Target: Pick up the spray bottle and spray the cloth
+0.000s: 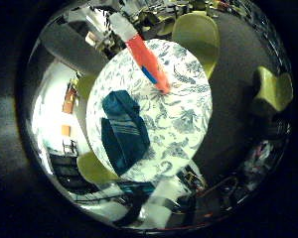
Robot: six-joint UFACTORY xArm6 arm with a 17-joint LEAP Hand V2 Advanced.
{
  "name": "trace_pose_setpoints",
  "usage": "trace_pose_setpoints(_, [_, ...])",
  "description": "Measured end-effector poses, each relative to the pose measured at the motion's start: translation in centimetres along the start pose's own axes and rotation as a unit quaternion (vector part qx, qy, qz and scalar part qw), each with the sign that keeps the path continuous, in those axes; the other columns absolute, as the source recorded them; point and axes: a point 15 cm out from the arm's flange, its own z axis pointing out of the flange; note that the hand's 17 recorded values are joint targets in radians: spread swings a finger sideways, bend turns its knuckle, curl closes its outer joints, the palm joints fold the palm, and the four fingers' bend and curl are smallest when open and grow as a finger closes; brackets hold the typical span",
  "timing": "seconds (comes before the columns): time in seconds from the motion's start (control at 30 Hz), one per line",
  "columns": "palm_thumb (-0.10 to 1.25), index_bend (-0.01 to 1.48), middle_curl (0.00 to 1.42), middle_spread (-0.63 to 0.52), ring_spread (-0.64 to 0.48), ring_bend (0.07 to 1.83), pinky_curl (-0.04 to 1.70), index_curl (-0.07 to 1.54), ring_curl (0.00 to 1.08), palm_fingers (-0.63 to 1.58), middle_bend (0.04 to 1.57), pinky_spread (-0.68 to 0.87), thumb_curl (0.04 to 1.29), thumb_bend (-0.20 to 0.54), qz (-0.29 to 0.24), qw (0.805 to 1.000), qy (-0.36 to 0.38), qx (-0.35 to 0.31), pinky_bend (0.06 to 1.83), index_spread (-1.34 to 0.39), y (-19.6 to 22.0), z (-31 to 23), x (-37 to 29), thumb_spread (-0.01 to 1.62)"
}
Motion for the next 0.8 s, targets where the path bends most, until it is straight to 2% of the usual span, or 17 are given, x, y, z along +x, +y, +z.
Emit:
trace_pose_setpoints(0.23, [0.71, 0.16, 0.38, 0.19, 0.17, 0.64, 0.43, 0.34, 0.32, 0.01, 0.44, 0.37, 0.40, -0.027, 0.049, 0.996, -0.007, 0.070, 0.56, -0.08, 2.3, 1.0, 5.1, 1.06])
trace_pose_setpoints(0.47, [0.65, 0.15, 0.37, 0.20, 0.18, 0.58, 0.37, 0.30, 0.31, 0.05, 0.42, 0.41, 0.38, -0.027, 0.082, 0.985, -0.040, 0.143, 0.52, -0.07, 2.3, 2.4, 6.7, 1.06])
trace_pose_setpoints(0.8, [0.62, 0.15, 0.37, 0.19, 0.19, 0.56, 0.32, 0.29, 0.31, 0.09, 0.40, 0.41, 0.37, -0.027, 0.114, 0.965, -0.047, 0.229, 0.48, -0.07, 1.9, 0.2, 9.5, 1.06])
